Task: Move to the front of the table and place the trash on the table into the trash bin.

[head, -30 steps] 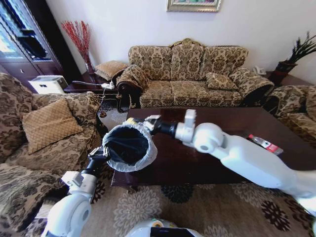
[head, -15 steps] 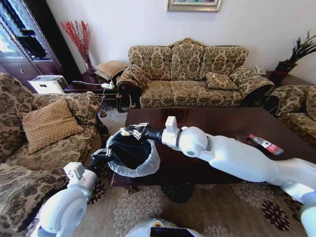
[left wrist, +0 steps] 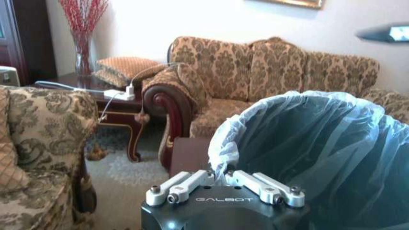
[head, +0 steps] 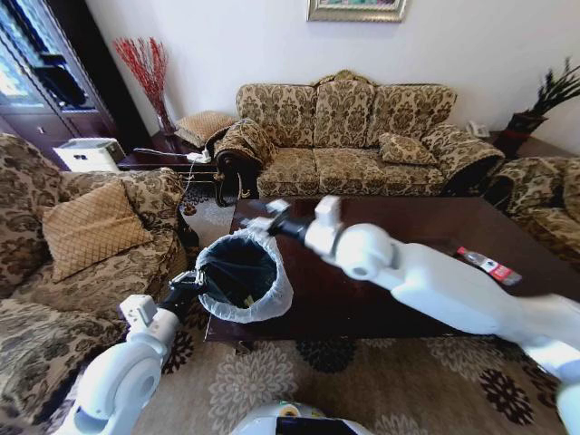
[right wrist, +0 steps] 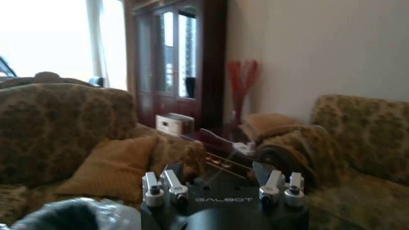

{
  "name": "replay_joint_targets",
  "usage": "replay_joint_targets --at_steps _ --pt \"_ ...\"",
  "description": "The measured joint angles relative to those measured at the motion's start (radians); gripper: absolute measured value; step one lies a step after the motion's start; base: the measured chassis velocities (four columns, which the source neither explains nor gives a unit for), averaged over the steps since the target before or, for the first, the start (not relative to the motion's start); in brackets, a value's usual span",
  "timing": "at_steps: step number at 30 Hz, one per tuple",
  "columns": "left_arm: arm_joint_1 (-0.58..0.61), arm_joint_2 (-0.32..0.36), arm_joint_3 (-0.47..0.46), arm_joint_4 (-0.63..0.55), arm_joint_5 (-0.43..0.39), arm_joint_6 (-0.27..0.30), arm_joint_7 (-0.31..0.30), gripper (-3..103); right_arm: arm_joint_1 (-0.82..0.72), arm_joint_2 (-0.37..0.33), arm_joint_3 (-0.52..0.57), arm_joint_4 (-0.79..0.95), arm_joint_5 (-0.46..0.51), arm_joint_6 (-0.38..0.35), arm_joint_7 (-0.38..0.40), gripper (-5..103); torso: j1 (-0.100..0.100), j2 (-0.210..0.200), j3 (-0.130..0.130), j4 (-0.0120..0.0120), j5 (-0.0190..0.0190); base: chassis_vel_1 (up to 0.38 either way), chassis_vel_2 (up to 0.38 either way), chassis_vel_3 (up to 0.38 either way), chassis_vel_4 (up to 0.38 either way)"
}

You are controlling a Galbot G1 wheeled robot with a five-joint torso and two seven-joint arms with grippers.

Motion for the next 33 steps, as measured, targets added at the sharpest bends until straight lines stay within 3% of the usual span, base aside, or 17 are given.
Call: replay_joint_targets --at_steps 2,3,4,6,7,10,12,15,33 --pt "0.0 -0.005 0.002 0.003 0.002 -0.008 0.01 3 -0.183 -0.066 0.178 -0.003 -0.033 -0.021 0.007 79 0.0 0.0 0.0 0.0 0.0007 0.0 0.0 0.0 0.0" --pt "0.0 -0.005 0.002 0.003 0.002 -0.008 0.01 3 -0.183 -0.066 0.178 -0.003 -0.033 -0.021 0.007 79 0.0 0.0 0.0 0.0 0.0007 0.0 0.0 0.0 0.0" --pt "0.001 -0.005 0.002 0.004 0.003 -0.01 0.015 3 -0.255 -0.085 0.244 -0.006 -0.053 -0.029 -0.005 85 0.0 0.0 0.0 0.0 0.0006 0.0 0.0 0.0 0.0" --pt "0.001 -0.003 0.003 0.006 0.008 -0.015 0.023 3 -0.477 -0.129 0.424 -0.021 -0.145 -0.026 -0.055 95 0.0 0.0 0.0 -0.0003 0.0006 0.0 0.0 0.0 0.0" --pt "0.001 -0.003 0.003 0.006 0.008 -0.015 0.023 3 -0.477 -0.129 0.424 -0.021 -0.145 -0.026 -0.055 95 0.0 0.0 0.0 -0.0003 0.0006 0.0 0.0 0.0 0.0" --pt "-0.004 -0.007 0.002 0.007 0.01 -0.021 0.026 3 -0.717 -0.148 0.546 -0.06 -0.282 0.043 -0.063 100 0.0 0.0 0.0 -0.0005 0.0004 0.0 0.0 0.0 0.0" --pt "0.002 -0.012 -0.002 0.007 0.013 -0.024 0.027 3 -0.75 -0.14 0.555 -0.074 -0.307 0.054 -0.063 100 0.0 0.0 0.0 -0.0006 0.0 0.0 0.0 0.0 0.0" --pt "0.025 -0.034 -0.011 -0.007 0.026 -0.037 0.024 3 -0.795 -0.1 0.561 -0.131 -0.378 0.095 -0.062 100 0.0 0.0 0.0 0.0013 0.0003 -0.011 -0.013 0.017 0.017" --pt "0.044 -0.047 -0.014 -0.033 0.032 -0.043 0.023 3 -0.789 -0.047 0.532 -0.171 -0.474 0.146 -0.059 100 0.0 0.0 0.0 -0.0001 0.0001 -0.195 -0.177 0.2 0.189"
